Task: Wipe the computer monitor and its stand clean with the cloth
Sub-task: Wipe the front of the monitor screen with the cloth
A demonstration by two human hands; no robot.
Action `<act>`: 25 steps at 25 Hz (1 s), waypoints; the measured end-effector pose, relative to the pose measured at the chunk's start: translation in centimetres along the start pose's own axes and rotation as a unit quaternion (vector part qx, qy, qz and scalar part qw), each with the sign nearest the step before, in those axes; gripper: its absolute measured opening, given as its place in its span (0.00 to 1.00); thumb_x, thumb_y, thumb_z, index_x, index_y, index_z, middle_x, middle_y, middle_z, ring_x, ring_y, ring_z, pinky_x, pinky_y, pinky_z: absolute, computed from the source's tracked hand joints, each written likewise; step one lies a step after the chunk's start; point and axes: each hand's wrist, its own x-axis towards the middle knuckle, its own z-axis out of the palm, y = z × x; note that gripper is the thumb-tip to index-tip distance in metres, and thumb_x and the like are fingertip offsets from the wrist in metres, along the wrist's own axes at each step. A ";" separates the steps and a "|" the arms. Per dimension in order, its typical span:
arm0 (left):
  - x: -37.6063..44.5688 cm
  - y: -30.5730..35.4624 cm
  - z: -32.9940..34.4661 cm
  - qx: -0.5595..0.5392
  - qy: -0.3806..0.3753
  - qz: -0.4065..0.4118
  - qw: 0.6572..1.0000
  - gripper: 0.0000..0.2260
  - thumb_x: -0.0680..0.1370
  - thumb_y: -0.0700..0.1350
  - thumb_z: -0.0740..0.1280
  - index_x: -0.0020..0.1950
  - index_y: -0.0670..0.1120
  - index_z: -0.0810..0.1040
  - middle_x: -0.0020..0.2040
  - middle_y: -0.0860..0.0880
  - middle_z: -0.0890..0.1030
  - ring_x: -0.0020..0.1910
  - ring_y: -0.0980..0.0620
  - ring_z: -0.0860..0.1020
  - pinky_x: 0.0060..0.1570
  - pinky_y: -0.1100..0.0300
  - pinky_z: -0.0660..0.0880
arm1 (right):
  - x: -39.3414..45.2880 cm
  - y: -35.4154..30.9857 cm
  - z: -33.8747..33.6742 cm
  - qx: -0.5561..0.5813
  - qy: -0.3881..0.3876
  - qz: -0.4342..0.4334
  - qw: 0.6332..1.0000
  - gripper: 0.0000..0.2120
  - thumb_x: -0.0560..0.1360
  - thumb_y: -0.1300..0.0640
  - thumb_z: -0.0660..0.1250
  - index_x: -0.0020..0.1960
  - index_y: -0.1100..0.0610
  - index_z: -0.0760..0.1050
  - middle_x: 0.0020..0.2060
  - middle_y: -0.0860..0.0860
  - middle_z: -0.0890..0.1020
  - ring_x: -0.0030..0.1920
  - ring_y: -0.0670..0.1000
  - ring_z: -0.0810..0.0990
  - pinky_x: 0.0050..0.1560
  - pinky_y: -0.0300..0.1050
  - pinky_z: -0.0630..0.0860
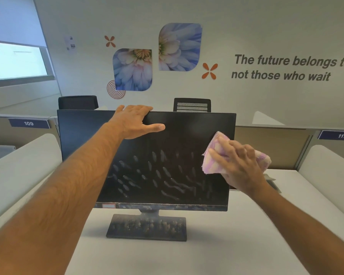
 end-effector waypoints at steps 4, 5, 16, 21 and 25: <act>0.1 0.0 0.1 0.000 -0.002 0.004 1.000 0.56 0.60 0.85 0.40 0.79 0.54 0.60 0.79 0.49 0.64 0.76 0.43 0.63 0.75 0.35 0.54 | -0.2 -0.5 0.0 -0.028 -0.021 -0.214 0.976 0.36 0.66 0.59 0.77 0.73 0.52 0.71 0.73 0.60 0.70 0.65 0.65 0.73 0.60 0.64 0.73; 0.1 -0.1 0.1 0.001 -0.002 0.004 1.000 0.56 0.60 0.86 0.40 0.79 0.54 0.59 0.79 0.49 0.64 0.77 0.44 0.62 0.75 0.35 0.54 | 0.4 0.2 -0.2 -0.026 -0.022 -0.175 0.984 0.35 0.67 0.58 0.76 0.72 0.52 0.71 0.73 0.60 0.71 0.65 0.65 0.74 0.60 0.64 0.72; -0.2 -1.3 -0.1 -0.003 -0.011 0.020 1.000 0.58 0.59 0.85 0.36 0.81 0.54 0.54 0.80 0.49 0.60 0.78 0.43 0.59 0.76 0.37 0.53 | 3.0 -1.5 -0.6 -0.007 0.008 -0.019 1.000 0.34 0.68 0.57 0.77 0.72 0.52 0.72 0.72 0.60 0.71 0.64 0.65 0.74 0.60 0.64 0.71; -0.6 -2.7 -0.3 0.001 -0.009 0.018 1.000 0.58 0.59 0.85 0.36 0.81 0.54 0.55 0.80 0.49 0.61 0.78 0.43 0.60 0.75 0.36 0.53 | 3.1 -2.4 -1.1 -0.025 -0.023 -0.204 0.978 0.38 0.64 0.58 0.79 0.72 0.52 0.71 0.70 0.59 0.70 0.64 0.64 0.74 0.60 0.64 0.74; -1.0 -4.4 -0.3 -0.001 -0.013 0.009 1.000 0.57 0.59 0.85 0.37 0.81 0.54 0.55 0.80 0.49 0.61 0.78 0.43 0.59 0.75 0.35 0.53 | 4.2 -3.0 -0.8 0.010 -0.039 -0.083 0.996 0.38 0.68 0.46 0.78 0.74 0.50 0.69 0.73 0.60 0.70 0.67 0.64 0.72 0.63 0.64 0.70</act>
